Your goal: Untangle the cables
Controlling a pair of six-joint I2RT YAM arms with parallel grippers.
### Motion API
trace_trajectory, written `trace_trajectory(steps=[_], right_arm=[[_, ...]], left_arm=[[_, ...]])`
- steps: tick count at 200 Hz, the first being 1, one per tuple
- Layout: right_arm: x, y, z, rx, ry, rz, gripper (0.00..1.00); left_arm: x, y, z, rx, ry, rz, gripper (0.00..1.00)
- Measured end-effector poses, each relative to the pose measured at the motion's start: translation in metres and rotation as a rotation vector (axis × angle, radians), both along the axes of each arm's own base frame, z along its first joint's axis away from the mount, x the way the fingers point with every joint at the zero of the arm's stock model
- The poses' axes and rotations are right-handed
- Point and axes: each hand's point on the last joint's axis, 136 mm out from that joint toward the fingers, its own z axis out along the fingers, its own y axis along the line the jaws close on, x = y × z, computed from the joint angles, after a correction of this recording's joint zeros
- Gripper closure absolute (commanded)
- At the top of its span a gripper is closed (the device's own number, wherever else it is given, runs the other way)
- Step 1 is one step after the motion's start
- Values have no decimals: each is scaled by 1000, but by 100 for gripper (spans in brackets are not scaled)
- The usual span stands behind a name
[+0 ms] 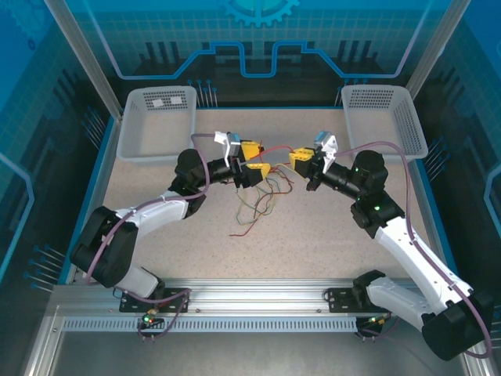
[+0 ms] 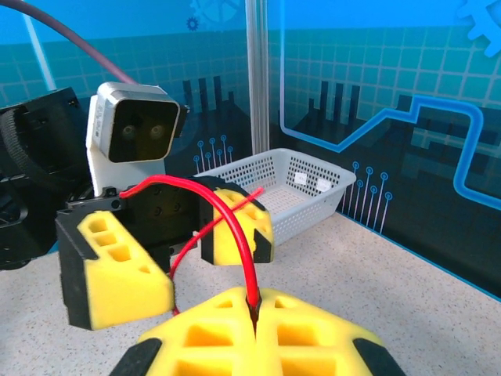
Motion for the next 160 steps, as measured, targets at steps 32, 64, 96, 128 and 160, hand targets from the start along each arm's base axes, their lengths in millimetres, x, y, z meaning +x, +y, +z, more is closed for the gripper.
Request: trace_trajectory(steps=[32,64,96,128,160], right_arm=[[-3,2,-2,1,-1,22,100],[-4,3,-4,-3,-1,26,100],[-7,2,-7,-5,-1,22,100],[-9,1,-9,-5,-2,22,100],[-11,-1,-10,-3,-9,16,100]], left_arm=[[9,-2,4,-5,-13,23,59],[12,-1,7,-9,-17,35,54],[15,0,6,-7,-16,51,29],[20,0,-1,9,17,73,35],[24,1,-11,40,43,90,68]])
